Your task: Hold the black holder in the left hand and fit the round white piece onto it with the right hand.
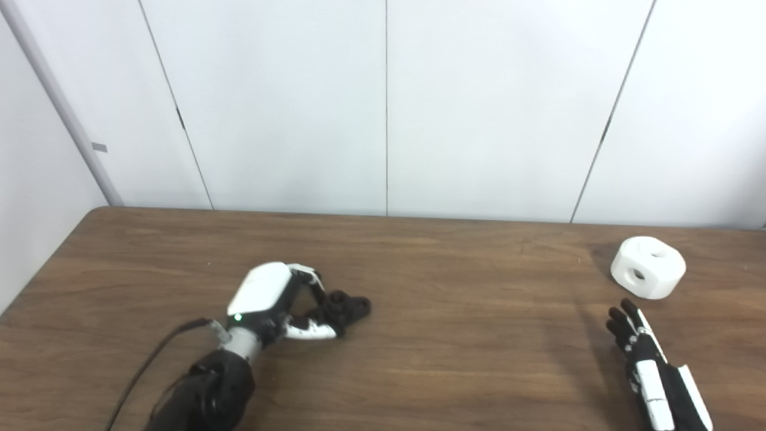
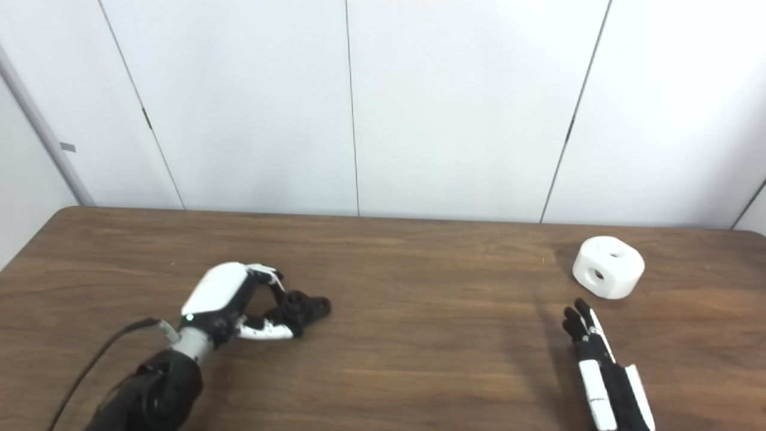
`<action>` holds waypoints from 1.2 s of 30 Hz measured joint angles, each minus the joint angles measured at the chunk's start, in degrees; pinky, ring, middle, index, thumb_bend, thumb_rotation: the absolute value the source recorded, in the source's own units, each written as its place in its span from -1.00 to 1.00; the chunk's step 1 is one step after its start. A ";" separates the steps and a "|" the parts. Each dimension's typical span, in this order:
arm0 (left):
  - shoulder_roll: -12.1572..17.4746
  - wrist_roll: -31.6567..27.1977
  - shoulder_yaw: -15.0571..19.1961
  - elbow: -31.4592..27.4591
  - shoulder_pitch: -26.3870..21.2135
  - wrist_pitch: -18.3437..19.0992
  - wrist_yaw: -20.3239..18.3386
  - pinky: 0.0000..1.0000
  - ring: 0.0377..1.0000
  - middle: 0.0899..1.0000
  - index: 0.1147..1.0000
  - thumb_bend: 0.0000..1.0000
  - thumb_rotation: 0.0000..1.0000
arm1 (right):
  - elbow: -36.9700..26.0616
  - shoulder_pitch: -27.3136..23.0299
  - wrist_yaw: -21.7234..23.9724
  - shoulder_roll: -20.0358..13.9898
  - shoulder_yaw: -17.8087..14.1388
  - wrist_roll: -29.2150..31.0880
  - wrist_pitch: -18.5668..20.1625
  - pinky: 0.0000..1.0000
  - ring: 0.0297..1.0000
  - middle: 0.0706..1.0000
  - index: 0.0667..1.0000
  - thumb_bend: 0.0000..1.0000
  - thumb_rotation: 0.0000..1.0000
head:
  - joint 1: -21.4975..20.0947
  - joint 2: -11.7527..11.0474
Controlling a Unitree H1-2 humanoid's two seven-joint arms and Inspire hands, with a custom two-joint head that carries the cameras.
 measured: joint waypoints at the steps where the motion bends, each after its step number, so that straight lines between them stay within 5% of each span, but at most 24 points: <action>1: -0.27 0.25 -0.11 -0.49 0.43 -0.27 -0.02 0.86 0.71 0.51 -0.17 0.04 -0.90 | -0.08 0.00 -0.04 0.11 0.02 -0.01 0.18 0.97 0.87 0.86 0.90 0.28 0.91 | -0.35 0.35; 14: -4.15 6.04 -4.79 -6.88 5.92 -1.53 -0.88 0.88 0.72 0.53 -0.16 0.04 -0.90 | -1.34 0.25 -1.80 2.33 1.00 -0.88 2.04 1.00 0.86 0.85 0.89 0.27 0.91 | -2.99 2.72; 29: -6.23 9.17 -6.24 -9.30 9.35 -2.96 -0.35 0.89 0.73 0.54 -0.16 0.04 -0.90 | -2.06 0.52 -2.77 2.56 1.84 -0.90 3.74 1.00 0.88 0.87 0.89 0.14 0.89 | -4.75 4.13; 32: -6.27 9.24 -6.52 -9.57 9.52 -3.31 -0.45 0.87 0.72 0.54 -0.16 0.04 -0.90 | -2.60 0.78 -3.08 2.70 2.03 -0.99 3.96 0.99 0.90 0.89 0.90 0.14 0.86 | -5.01 4.31; 36: -6.34 9.14 -6.54 -9.61 9.57 -3.64 -0.69 0.88 0.72 0.52 -0.16 0.04 -0.90 | -3.39 1.16 -4.26 2.99 2.32 -2.26 4.38 0.86 0.89 0.88 0.83 0.17 0.56 | -5.80 4.48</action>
